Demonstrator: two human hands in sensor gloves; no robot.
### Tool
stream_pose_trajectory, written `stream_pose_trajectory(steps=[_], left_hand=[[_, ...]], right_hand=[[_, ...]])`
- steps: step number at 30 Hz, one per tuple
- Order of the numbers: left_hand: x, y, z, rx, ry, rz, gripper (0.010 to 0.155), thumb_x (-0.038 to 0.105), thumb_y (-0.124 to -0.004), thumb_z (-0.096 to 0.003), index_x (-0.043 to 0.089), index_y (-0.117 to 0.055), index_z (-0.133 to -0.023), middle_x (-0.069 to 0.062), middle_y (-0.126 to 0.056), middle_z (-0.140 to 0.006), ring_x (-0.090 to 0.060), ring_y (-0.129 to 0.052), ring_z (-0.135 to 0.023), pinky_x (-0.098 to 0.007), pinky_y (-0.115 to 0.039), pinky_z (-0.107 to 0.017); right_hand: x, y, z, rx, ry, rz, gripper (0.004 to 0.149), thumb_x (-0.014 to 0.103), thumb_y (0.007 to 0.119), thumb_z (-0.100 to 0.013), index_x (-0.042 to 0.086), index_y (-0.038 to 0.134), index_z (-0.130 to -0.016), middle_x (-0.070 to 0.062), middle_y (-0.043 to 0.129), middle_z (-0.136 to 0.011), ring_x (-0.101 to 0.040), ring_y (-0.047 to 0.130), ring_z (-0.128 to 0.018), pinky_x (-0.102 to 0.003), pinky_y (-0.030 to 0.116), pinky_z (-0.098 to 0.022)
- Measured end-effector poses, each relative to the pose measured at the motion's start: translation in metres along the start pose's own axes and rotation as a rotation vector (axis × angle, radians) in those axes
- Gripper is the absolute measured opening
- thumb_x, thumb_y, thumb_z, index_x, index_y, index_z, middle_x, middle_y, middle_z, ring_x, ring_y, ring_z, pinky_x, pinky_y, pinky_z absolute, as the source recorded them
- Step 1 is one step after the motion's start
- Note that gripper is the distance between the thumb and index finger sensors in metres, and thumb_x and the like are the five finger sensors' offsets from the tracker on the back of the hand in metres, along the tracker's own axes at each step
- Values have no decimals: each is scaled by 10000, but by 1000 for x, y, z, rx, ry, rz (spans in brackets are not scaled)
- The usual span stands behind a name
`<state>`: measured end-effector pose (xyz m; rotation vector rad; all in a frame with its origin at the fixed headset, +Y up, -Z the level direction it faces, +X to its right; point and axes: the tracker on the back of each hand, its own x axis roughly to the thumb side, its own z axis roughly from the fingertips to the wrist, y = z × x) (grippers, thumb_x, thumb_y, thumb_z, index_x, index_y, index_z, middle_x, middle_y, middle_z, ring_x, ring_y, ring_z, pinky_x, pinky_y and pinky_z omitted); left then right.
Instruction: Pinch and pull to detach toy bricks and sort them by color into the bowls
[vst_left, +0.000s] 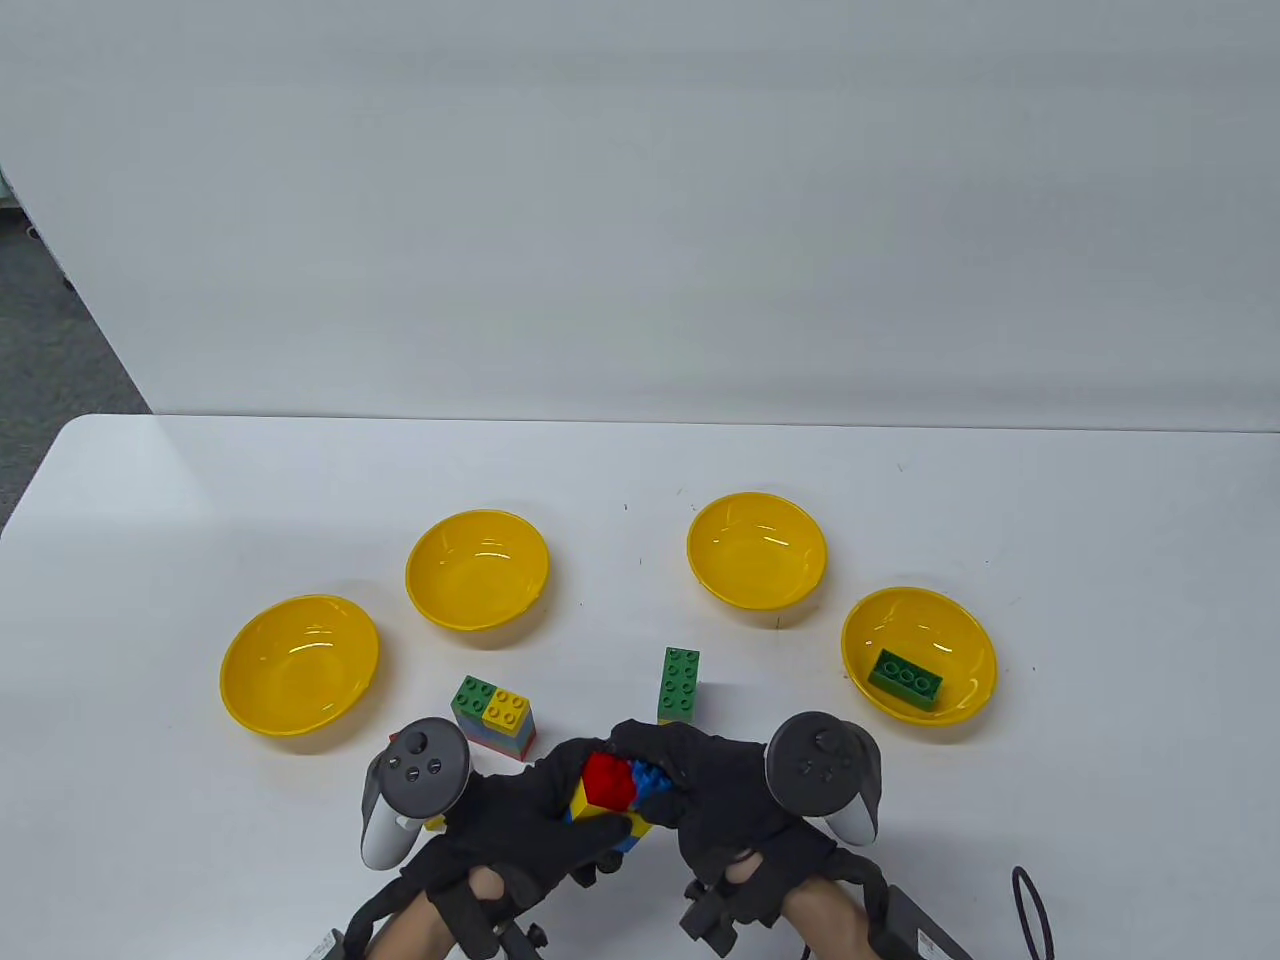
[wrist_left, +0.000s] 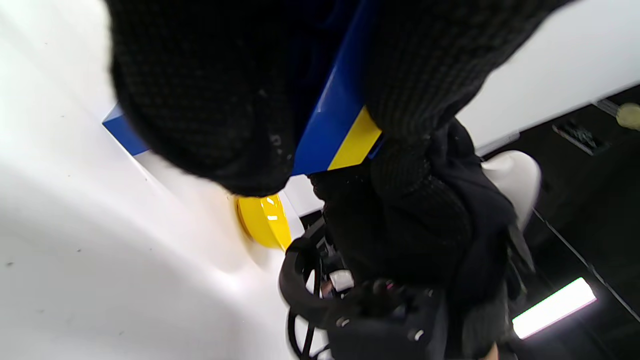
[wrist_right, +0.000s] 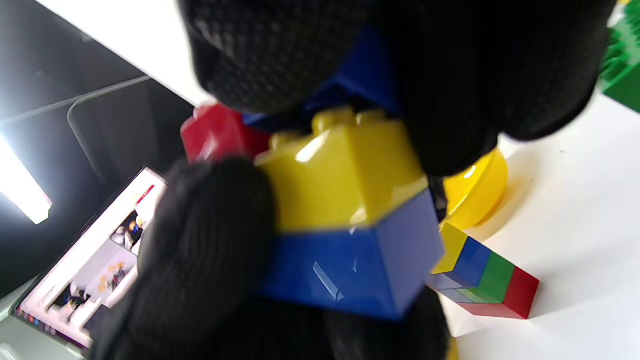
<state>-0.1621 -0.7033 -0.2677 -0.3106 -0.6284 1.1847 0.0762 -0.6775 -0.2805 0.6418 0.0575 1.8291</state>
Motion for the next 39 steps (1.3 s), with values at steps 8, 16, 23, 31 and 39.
stream_pose_trajectory(steps=[8, 16, 23, 31, 39], left_hand=[[2, 0, 1, 39, 33, 12, 702, 406, -958, -464, 131, -601, -1002, -260, -787, -937, -375, -1107, -512, -398, -997, -318], [2, 10, 5, 82, 35, 6, 703, 409, -953, -468, 138, -595, -1009, -257, -781, -945, -373, -1104, -528, -400, -996, -331], [-1, 16, 7, 104, 59, -8, 705, 405, -957, -466, 138, -598, -1010, -258, -783, -946, -377, -1102, -533, -404, -996, -334], [-11, 27, 9, 143, 111, -51, 702, 423, -952, -462, 155, -606, -1011, -236, -798, -951, -386, -1077, -545, -449, -957, -338], [-11, 27, 11, 171, 112, -41, 703, 432, -946, -467, 162, -598, -1016, -229, -794, -959, -385, -1066, -572, -466, -946, -361]], right_hand=[[4, -35, -4, -169, 24, -18, 594, 198, 868, -303, 32, 828, -871, -269, 903, -798, -465, 989, -545, -637, 828, -406], [4, -110, -80, -239, 203, 495, 573, 164, 859, -319, 104, 830, -888, -277, 823, -879, -482, 935, -633, -646, 789, -469], [-71, -107, -138, -100, 385, 798, 582, 183, 854, -336, 90, 795, -908, -263, 817, -886, -481, 924, -653, -663, 768, -474], [-114, -100, -166, -19, 468, 922, 584, 207, 860, -347, 117, 782, -918, -240, 813, -902, -474, 916, -682, -670, 749, -491], [-80, -116, -150, -205, 372, 910, 617, 244, 826, -376, 96, 702, -962, -300, 649, -994, -510, 830, -759, -680, 715, -500]])
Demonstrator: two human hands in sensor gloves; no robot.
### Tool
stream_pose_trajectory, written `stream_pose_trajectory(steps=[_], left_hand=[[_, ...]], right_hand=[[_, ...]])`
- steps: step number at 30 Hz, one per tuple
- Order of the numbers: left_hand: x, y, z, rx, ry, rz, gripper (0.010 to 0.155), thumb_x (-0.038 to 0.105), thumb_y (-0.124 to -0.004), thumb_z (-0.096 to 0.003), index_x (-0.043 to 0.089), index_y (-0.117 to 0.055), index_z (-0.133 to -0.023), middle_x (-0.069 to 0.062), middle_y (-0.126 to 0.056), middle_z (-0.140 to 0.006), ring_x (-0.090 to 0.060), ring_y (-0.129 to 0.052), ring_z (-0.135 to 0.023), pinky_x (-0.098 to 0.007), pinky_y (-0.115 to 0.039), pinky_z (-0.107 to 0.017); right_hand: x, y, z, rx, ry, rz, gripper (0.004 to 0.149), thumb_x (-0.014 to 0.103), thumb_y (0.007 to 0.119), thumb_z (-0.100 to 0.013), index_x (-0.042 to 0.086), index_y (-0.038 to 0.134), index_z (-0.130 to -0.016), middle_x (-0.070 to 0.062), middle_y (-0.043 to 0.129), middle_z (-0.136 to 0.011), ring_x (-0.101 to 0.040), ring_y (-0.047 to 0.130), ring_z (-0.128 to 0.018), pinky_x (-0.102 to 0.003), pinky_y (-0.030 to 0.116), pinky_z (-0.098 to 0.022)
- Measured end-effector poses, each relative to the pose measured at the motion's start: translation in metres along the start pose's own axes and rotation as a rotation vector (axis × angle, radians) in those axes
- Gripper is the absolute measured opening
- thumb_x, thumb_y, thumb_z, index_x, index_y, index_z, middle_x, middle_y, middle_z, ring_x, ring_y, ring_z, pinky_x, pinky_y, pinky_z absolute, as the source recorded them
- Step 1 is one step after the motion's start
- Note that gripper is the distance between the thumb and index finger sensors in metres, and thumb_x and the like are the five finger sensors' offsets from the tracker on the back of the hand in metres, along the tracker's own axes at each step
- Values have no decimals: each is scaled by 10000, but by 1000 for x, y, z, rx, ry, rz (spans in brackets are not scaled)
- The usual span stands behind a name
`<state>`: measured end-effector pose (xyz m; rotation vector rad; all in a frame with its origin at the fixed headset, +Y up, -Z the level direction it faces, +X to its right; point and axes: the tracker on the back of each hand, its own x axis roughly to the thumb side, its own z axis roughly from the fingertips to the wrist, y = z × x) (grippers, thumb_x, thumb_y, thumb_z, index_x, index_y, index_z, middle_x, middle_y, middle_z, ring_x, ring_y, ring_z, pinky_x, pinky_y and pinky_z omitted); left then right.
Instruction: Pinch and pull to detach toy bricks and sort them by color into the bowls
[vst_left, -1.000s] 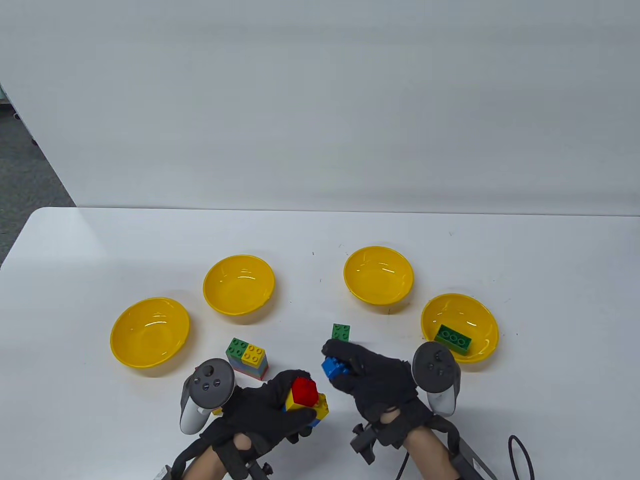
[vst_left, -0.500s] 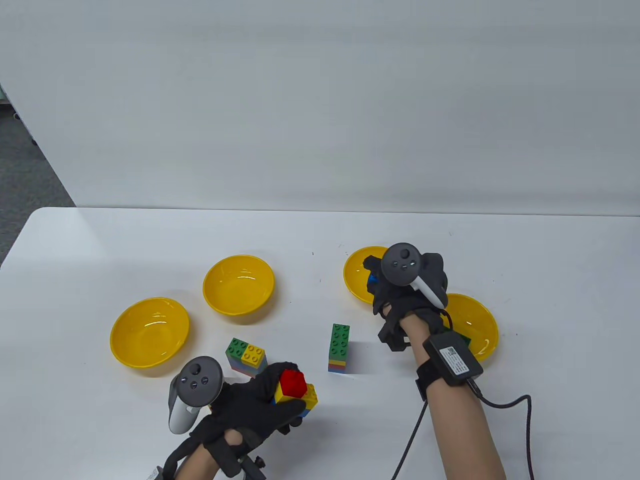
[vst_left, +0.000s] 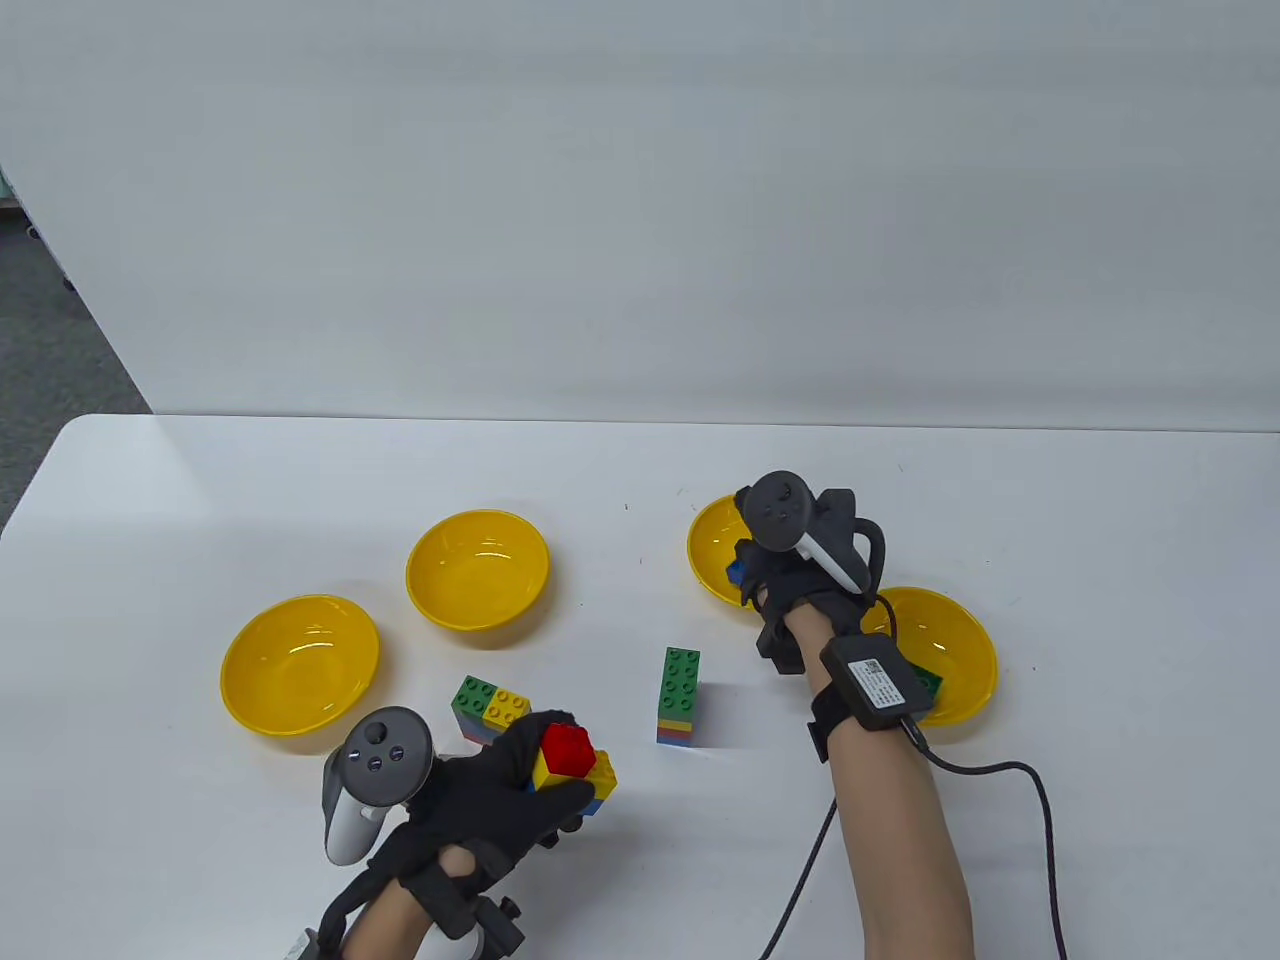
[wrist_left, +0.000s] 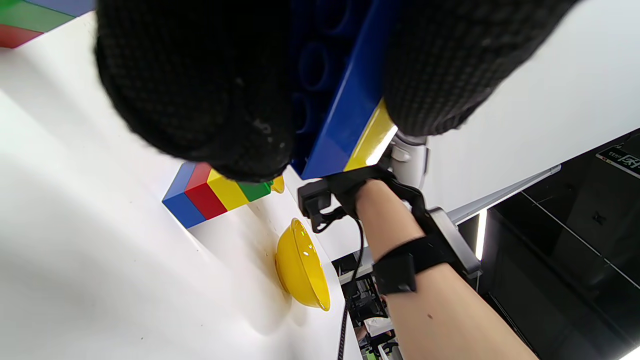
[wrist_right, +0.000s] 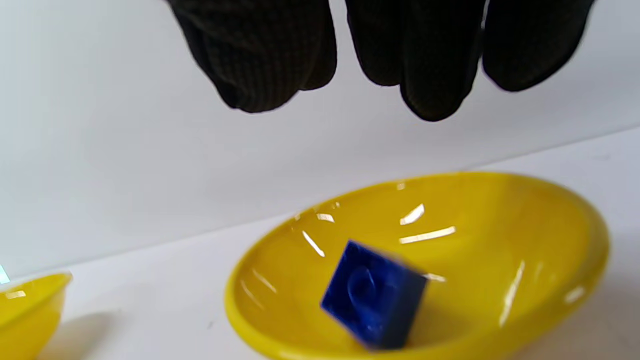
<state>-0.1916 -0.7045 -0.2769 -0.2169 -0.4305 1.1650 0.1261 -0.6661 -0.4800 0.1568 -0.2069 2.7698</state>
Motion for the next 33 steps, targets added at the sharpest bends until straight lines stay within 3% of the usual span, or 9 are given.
stream_pose_trajectory(steps=[6, 11, 15, 19, 24, 26, 28, 30, 33], left_hand=[[1, -2, 3, 43, -36, 83, 703, 562, -862, -458, 190, -632, -1009, -212, -811, -952, -399, -1046, -610, -490, -929, -391], [3, -8, 6, 128, -86, 153, 684, 604, -887, -425, 261, -726, -994, -216, -755, -1007, -440, -959, -749, -541, -874, -481], [5, -15, 8, 131, -119, 232, 675, 639, -889, -407, 379, -728, -1008, -231, -596, -1104, -498, -782, -908, -602, -763, -601], [4, -29, 8, 91, -136, 318, 682, 642, -882, -401, 454, -692, -1028, -243, -444, -1157, -525, -633, -991, -644, -658, -671], [5, -46, 6, 29, -144, 359, 690, 634, -867, -397, 495, -652, -1038, -236, -395, -1171, -531, -587, -1014, -662, -615, -692], [4, -49, 5, 26, -125, 340, 696, 624, -859, -401, 488, -635, -1045, -236, -393, -1170, -533, -587, -1014, -665, -614, -692], [6, -45, 4, 14, -113, 324, 755, 593, -864, -424, 374, -575, -1086, -269, -380, -1157, -553, -579, -1010, -684, -608, -684], [16, -32, 5, 57, -157, 203, 857, 548, -920, -422, 246, -486, -1097, -263, -372, -1154, -557, -569, -1014, -693, -596, -687], [34, -14, 13, 162, -246, -148, 880, 527, -984, -372, 225, -552, -1077, -217, -515, -1132, -524, -652, -986, -683, -625, -678]], right_hand=[[12, -48, 71, -123, -169, -274, 634, 288, 804, -392, 53, 677, -967, -304, 691, -962, -497, 874, -712, -667, 744, -473], [28, -43, 150, 72, -341, -606, 712, 372, 837, -385, 42, 653, -988, -293, 708, -965, -504, 878, -716, -685, 740, -473], [38, -26, 187, 204, -369, -815, 812, 433, 872, -367, 27, 592, -1012, -292, 659, -991, -517, 844, -748, -704, 716, -490], [48, -4, 206, 270, -355, -963, 876, 449, 888, -355, 15, 531, -1027, -301, 583, -1019, -531, 809, -773, -712, 699, -499], [59, 12, 214, 288, -357, -1102, 798, 382, 894, -357, 11, 587, -993, -309, 609, -996, -530, 825, -754, -708, 707, -489], [61, 10, 218, 179, -376, -1103, 645, 318, 902, -351, 1, 740, -888, -294, 721, -932, -513, 884, -699, -697, 736, -465], [61, 6, 219, 120, -374, -995, 635, 339, 909, -336, -12, 777, -849, -291, 791, -877, -497, 952, -641, -675, 791, -435], [60, 4, 220, 85, -385, -899, 636, 328, 926, -326, -25, 792, -837, -313, 819, -850, -506, 983, -606, -670, 817, -408], [61, 1, 225, -21, -427, -712, 635, 312, 945, -301, -25, 822, -825, -315, 900, -765, -401, 1069, -435, -587, 897, -301]])
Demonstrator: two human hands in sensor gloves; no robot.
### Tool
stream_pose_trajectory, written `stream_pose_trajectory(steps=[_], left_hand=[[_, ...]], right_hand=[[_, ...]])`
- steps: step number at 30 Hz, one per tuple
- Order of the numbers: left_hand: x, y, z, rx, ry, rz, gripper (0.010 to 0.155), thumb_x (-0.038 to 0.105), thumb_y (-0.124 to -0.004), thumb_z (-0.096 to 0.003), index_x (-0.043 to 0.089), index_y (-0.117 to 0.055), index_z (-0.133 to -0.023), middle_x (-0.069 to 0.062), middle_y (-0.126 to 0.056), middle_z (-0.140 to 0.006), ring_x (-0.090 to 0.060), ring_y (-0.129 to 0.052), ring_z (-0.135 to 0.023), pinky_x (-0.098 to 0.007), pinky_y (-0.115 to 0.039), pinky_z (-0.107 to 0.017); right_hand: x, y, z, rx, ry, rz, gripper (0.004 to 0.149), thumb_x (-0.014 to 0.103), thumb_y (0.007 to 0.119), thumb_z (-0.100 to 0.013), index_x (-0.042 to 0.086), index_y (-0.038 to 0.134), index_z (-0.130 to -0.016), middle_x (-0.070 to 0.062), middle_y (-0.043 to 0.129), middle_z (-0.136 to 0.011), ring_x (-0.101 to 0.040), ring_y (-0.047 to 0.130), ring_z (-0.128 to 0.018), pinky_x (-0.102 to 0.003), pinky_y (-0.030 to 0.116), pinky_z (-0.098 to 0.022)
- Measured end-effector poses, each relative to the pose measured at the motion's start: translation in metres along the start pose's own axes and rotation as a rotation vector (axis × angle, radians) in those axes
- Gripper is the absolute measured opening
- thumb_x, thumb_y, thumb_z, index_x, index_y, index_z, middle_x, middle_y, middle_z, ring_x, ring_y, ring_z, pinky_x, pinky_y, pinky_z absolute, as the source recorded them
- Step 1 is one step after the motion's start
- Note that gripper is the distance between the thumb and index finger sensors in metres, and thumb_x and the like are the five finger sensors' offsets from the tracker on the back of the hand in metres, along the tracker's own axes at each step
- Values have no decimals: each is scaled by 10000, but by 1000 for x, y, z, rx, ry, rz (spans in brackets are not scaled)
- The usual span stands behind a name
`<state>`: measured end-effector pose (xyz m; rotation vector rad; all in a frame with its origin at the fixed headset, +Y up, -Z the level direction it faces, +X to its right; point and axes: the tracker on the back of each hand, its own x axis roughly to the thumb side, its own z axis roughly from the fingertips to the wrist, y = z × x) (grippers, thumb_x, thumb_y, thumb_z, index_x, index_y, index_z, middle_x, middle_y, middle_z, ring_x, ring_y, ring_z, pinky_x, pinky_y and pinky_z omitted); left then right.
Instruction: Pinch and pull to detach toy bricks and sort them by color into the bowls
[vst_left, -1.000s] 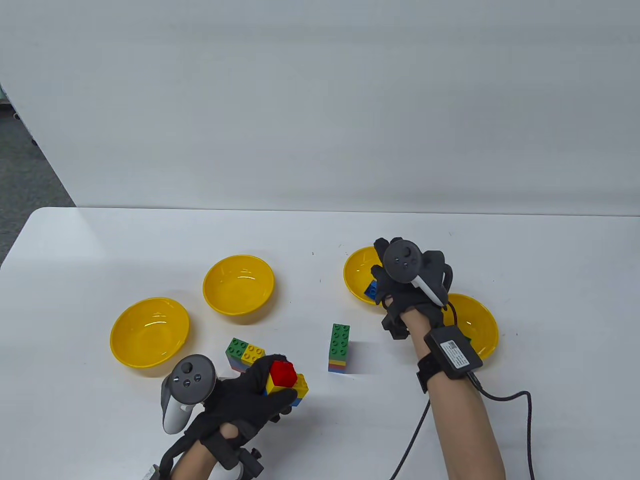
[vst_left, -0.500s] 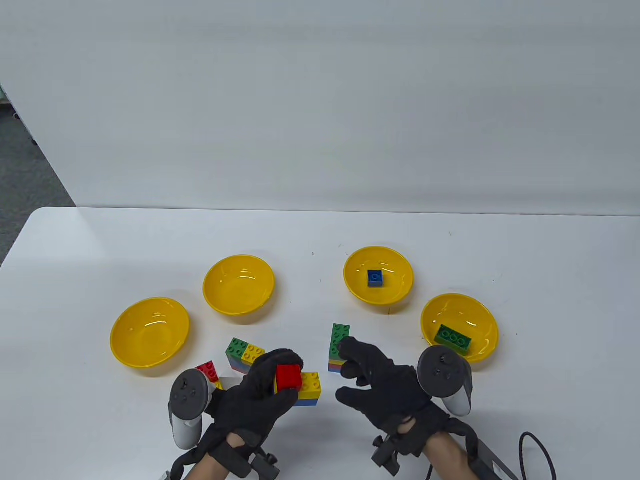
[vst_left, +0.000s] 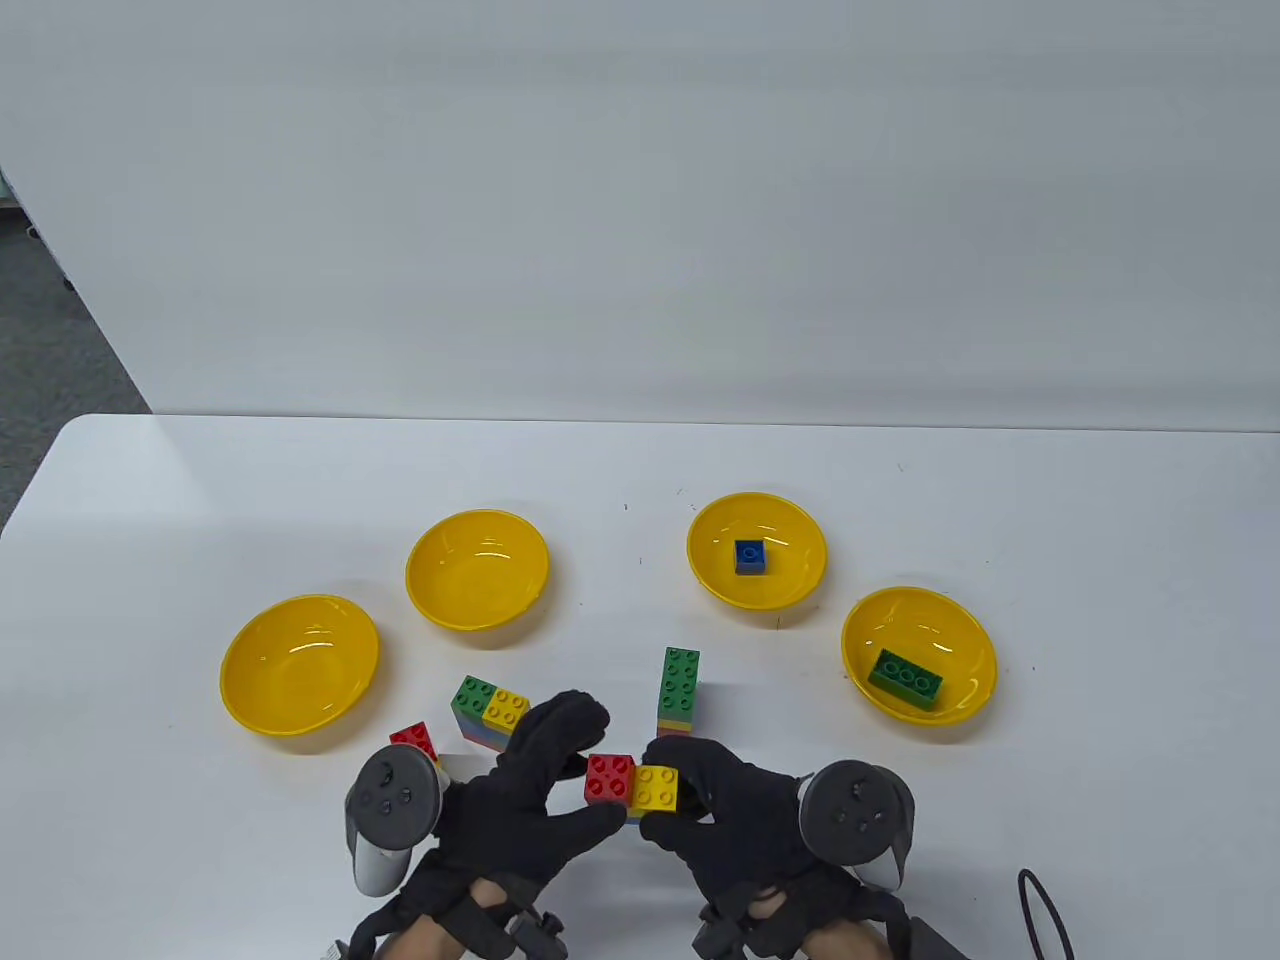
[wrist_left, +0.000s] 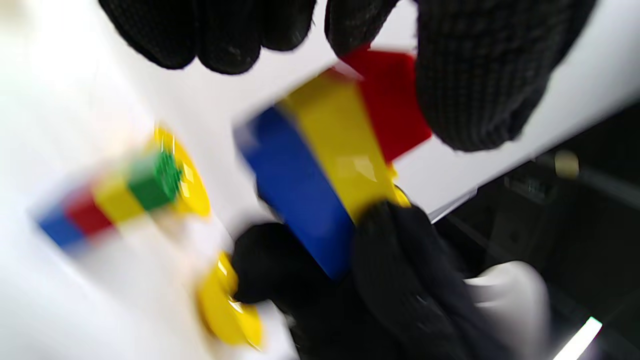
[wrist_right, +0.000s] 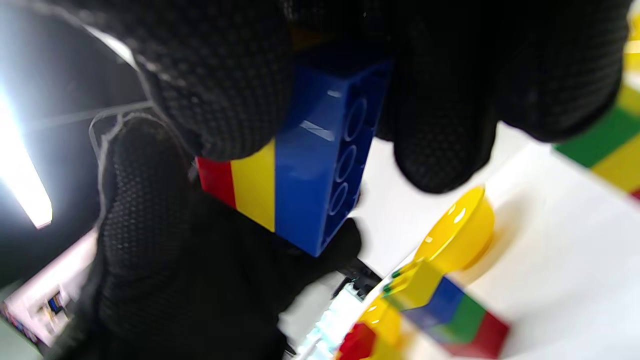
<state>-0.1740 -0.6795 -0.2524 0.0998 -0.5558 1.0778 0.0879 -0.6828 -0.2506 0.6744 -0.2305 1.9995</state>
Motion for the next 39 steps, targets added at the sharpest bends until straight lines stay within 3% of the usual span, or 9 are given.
stream_pose_trajectory(steps=[3, 8, 14, 17, 22, 28, 32, 34, 39], left_hand=[[13, 4, 1, -13, -77, -304, 873, 526, -1013, -344, 215, -621, -1058, -186, -627, -1091, -477, -737, -932, -642, -677, -658], [17, -5, 0, -63, -112, -348, 667, 455, -1064, -334, 183, -861, -908, -177, -886, -872, -418, -951, -665, -569, -817, -498], [3, 7, -4, -89, -70, 35, 640, 475, -1051, -362, 79, -924, -849, -222, -974, -733, -409, -1034, -522, -541, -897, -392], [-6, 23, 0, 7, -10, 216, 639, 464, -1029, -391, 86, -888, -887, -232, -947, -775, -420, -1017, -541, -546, -882, -403], [33, 79, -7, 226, -36, -45, 656, 401, -1008, -421, 125, -792, -976, -240, -844, -914, -418, -982, -652, -533, -875, -486], [70, 136, -88, 105, 153, -501, 663, 293, -966, -463, 150, -685, -1047, -234, -740, -1013, -426, -917, -786, -539, -834, -592], [30, 129, -139, -25, 341, -747, 664, 256, -950, -479, 202, -651, -1070, -192, -688, -1075, -429, -863, -859, -572, -773, -633], [-13, 115, -160, -150, 481, -861, 667, 284, -967, -472, 213, -668, -1063, -176, -708, -1069, -429, -855, -877, -588, -759, -636], [-90, 96, -177, -262, 678, -951, 673, 319, -976, -462, 213, -680, -1056, -171, -734, -1050, -428, -864, -872, -594, -755, -636]], right_hand=[[8, 4, 3, 14, -57, 151, 629, 302, 947, -295, -15, 831, -825, -314, 901, -754, -367, 1060, -410, -566, 899, -302], [20, 10, 6, -6, -127, 293, 624, 277, 920, -260, -10, 851, -809, -314, 908, -739, -366, 1052, -399, -577, 894, -310], [21, 0, 7, -37, -151, 225, 630, 252, 849, -180, 10, 889, -760, -279, 952, -708, -327, 1085, -378, -553, 940, -293], [17, -6, 5, -7, -76, 88, 626, 270, 883, -218, 2, 867, -784, -286, 929, -730, -336, 1072, -410, -559, 923, -322], [8, -27, 5, -62, -7, 34, 641, 202, 943, -252, 18, 801, -850, -286, 848, -818, -334, 1026, -508, -546, 897, -387], [-2, -51, 7, -119, 53, 51, 650, 163, 967, -239, 33, 799, -853, -272, 841, -825, -290, 1026, -506, -505, 915, -388], [-11, -57, 6, -147, 72, 81, 644, 248, 984, -232, 20, 839, -817, -265, 900, -759, -273, 1050, -410, -505, 929, -326], [-17, -57, 7, -125, 88, 101, 639, 288, 980, -253, 56, 840, -832, -271, 922, -738, -306, 1061, -387, -536, 927, -304], [-23, -54, 4, -41, 124, 147, 641, 325, 978, -279, 72, 820, -846, -242, 956, -688, -315, 1064, -353, -546, 919, -289]])
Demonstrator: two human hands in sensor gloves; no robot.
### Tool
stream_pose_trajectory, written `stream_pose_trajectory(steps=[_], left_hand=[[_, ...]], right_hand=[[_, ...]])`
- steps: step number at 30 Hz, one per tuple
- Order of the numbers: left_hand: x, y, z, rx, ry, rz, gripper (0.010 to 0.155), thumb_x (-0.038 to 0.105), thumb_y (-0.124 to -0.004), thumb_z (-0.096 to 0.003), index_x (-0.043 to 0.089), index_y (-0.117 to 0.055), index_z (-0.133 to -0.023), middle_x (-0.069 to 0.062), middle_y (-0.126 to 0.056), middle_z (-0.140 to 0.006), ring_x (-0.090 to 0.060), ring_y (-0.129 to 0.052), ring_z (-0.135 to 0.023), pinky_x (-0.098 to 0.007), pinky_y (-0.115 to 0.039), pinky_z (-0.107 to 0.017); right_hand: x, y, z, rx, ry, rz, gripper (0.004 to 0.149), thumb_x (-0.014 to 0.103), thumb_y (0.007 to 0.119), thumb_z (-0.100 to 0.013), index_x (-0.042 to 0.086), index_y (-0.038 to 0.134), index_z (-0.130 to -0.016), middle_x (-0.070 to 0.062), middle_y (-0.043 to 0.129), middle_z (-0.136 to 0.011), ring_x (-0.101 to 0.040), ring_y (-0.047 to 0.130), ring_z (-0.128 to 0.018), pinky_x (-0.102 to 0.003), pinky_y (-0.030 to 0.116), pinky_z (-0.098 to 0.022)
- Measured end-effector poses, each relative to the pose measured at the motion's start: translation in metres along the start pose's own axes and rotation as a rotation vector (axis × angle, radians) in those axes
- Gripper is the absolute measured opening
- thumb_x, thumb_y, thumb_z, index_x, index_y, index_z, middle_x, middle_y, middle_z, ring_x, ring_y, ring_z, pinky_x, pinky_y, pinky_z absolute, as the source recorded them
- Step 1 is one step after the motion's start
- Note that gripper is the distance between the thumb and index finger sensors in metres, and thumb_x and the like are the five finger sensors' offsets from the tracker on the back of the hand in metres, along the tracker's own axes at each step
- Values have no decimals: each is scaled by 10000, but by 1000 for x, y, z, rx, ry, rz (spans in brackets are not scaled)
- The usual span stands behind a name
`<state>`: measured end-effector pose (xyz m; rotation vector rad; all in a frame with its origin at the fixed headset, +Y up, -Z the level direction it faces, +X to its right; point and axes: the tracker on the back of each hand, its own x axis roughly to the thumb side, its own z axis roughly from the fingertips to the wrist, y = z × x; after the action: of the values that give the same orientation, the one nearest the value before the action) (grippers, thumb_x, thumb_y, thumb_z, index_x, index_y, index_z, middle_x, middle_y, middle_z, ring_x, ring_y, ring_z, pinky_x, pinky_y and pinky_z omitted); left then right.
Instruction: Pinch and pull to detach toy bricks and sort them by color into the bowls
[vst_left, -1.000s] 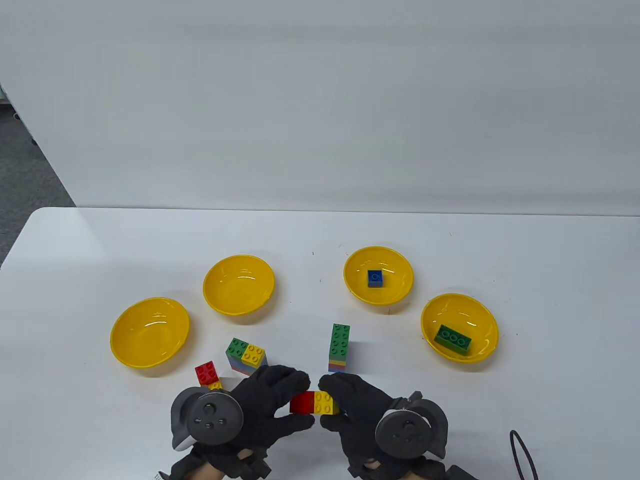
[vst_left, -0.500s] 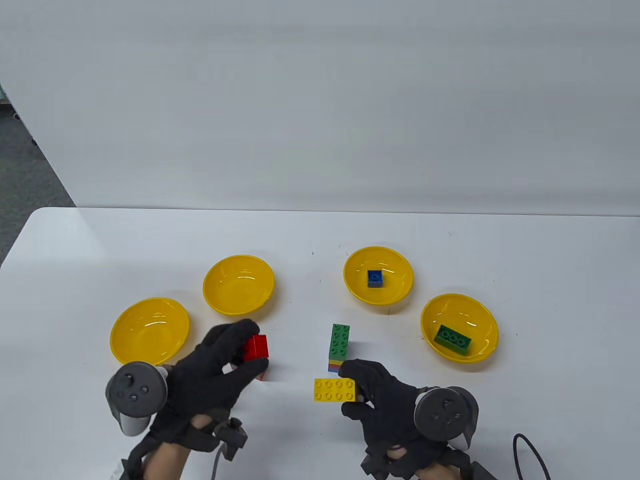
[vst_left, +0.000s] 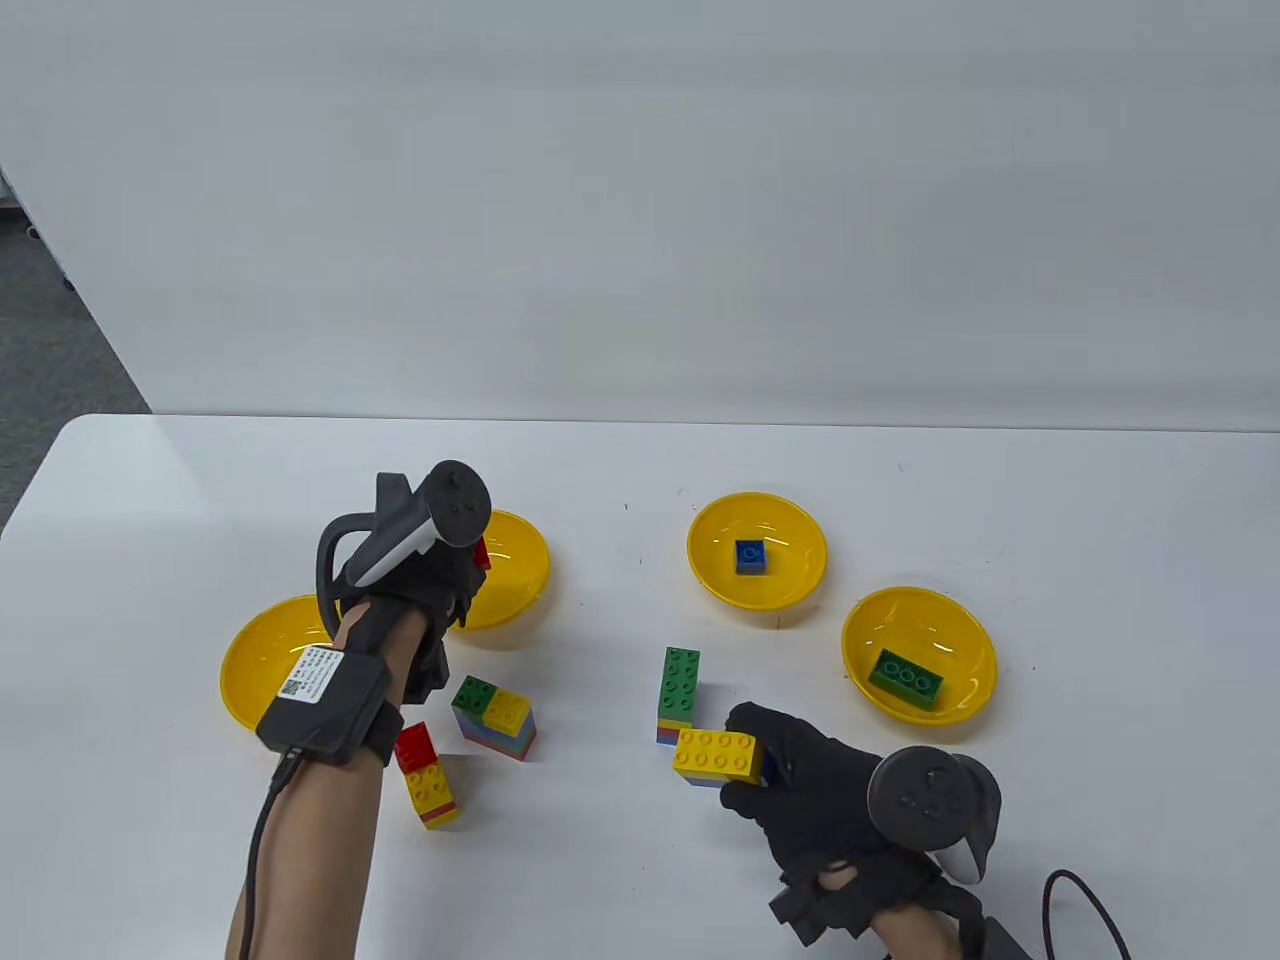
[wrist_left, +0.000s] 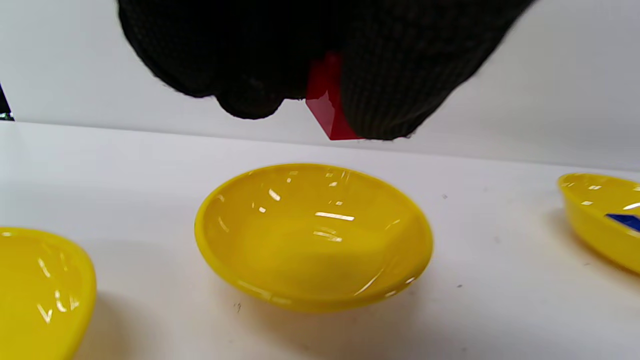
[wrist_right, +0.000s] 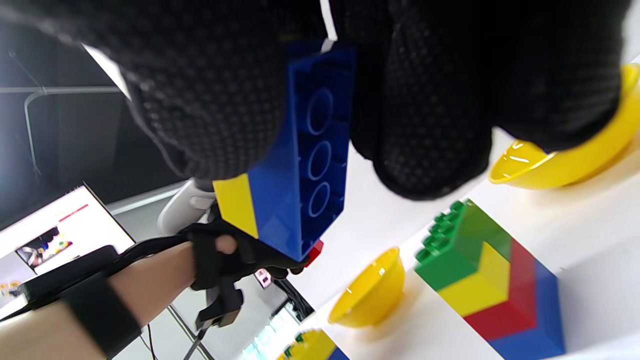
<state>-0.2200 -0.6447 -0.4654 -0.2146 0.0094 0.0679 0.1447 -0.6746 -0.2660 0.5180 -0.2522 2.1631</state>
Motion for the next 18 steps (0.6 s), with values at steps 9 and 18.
stream_pose_trajectory(steps=[9, 18], left_hand=[[-19, -1, -6, 9, 68, 78, 737, 477, -899, -467, 225, -597, -1090, -199, -636, -1107, -457, -784, -950, -609, -710, -671], [29, 65, 114, 332, -359, 272, 645, 491, -881, -467, 216, -724, -1029, -193, -766, -1039, -443, -894, -857, -591, -780, -616]], right_hand=[[-6, 2, -3, 14, 25, 21, 671, 303, 994, -260, -9, 808, -824, -278, 925, -658, -261, 1010, -304, -544, 912, -284], [1, 10, -1, 31, 35, -100, 681, 222, 986, -242, -43, 794, -839, -311, 912, -665, -236, 1020, -309, -527, 940, -285]])
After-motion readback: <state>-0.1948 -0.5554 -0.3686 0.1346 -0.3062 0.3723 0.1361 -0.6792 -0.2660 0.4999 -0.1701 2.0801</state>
